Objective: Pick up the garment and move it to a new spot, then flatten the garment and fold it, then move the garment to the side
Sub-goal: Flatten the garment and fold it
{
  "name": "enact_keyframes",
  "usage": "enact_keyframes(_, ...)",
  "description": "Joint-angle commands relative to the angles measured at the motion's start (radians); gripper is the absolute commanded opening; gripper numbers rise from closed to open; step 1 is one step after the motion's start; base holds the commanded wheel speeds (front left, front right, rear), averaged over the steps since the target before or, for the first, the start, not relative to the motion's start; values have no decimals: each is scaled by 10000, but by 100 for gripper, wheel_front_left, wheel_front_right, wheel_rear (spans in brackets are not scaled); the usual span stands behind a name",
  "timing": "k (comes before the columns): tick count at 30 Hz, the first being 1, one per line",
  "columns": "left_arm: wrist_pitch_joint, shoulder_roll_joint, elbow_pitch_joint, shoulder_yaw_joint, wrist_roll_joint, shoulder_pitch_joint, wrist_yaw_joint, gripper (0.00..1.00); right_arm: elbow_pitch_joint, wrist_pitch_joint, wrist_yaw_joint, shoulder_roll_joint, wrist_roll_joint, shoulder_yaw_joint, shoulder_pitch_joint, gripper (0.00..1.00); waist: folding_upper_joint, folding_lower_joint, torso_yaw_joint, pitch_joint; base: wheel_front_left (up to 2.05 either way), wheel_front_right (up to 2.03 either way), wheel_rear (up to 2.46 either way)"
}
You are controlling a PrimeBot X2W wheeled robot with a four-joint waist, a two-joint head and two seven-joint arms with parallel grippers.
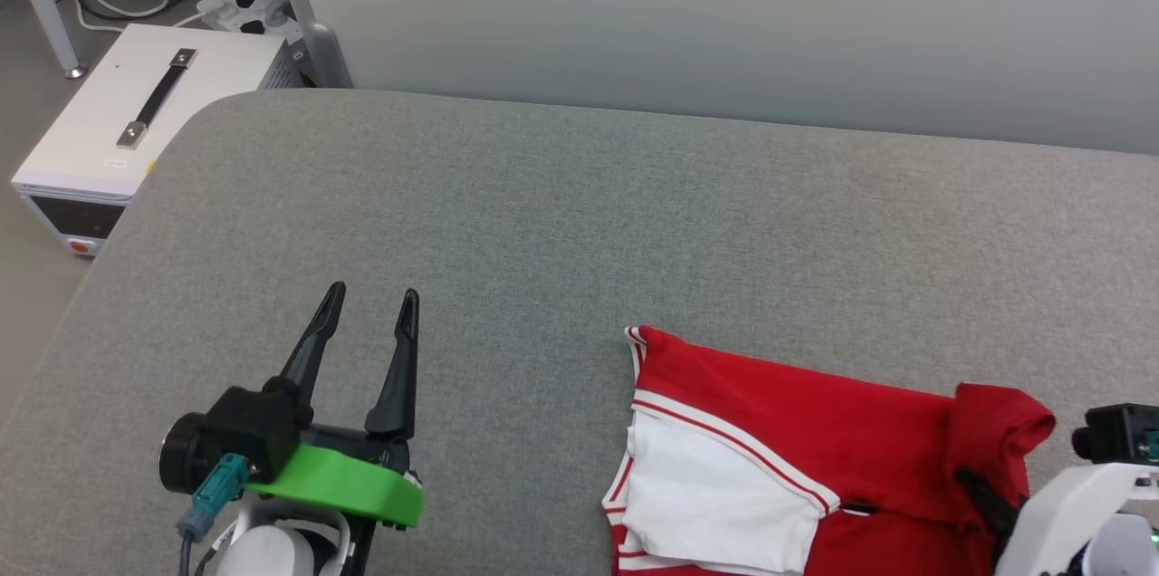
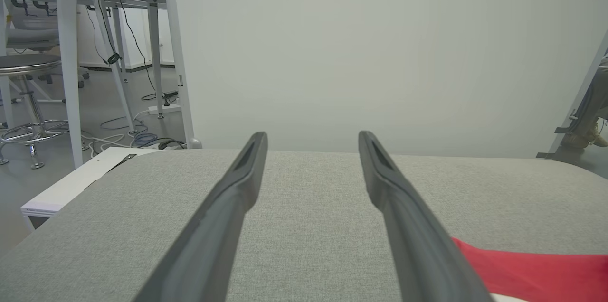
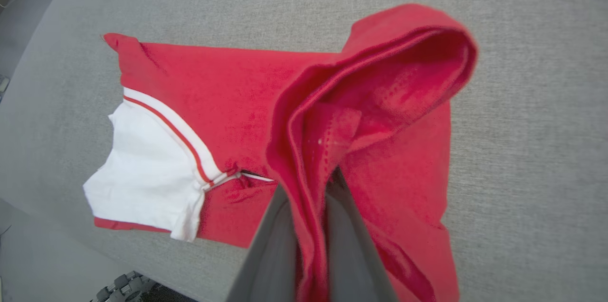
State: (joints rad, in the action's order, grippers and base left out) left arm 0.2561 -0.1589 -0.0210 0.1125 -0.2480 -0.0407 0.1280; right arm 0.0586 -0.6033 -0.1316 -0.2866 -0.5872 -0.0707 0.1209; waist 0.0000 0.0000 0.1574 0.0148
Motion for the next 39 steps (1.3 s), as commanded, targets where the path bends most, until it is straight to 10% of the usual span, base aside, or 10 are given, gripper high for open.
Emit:
enact_keyframes(1, 57, 43, -11, -21, -123, 172, 27, 100, 229, -69, 9, 374, -32, 109, -8, 0, 0, 0, 52, 19, 0, 0, 0)
enact_keyframes(12, 57, 59, -61, -127, -202, 111, 27, 100, 258, 436, 9, 2252, -340, 1101, -726, 0, 0, 0, 208, 59, 0, 0, 0)
enact_keyframes(32, 57, 72, -205, -37, -264, 31, 27, 100, -2886, 2366, 9, 2362, -1058, 3087, -2088, 0, 0, 0, 521, 174, 0, 0, 0)
enact_keyframes(34, 57, 79, -232, -23, -267, 28, 27, 100, -3150, 2502, 9, 2362, -859, 3113, -2203, 100, 0, 0, 543, 165, 0, 0, 0)
enact_keyframes(39, 57, 69, -300, -51, -267, 87, 27, 100, -3248, 2504, 9, 2362, -877, 3636, -2337, 100, 0, 0, 517, 58, 0, 0, 0)
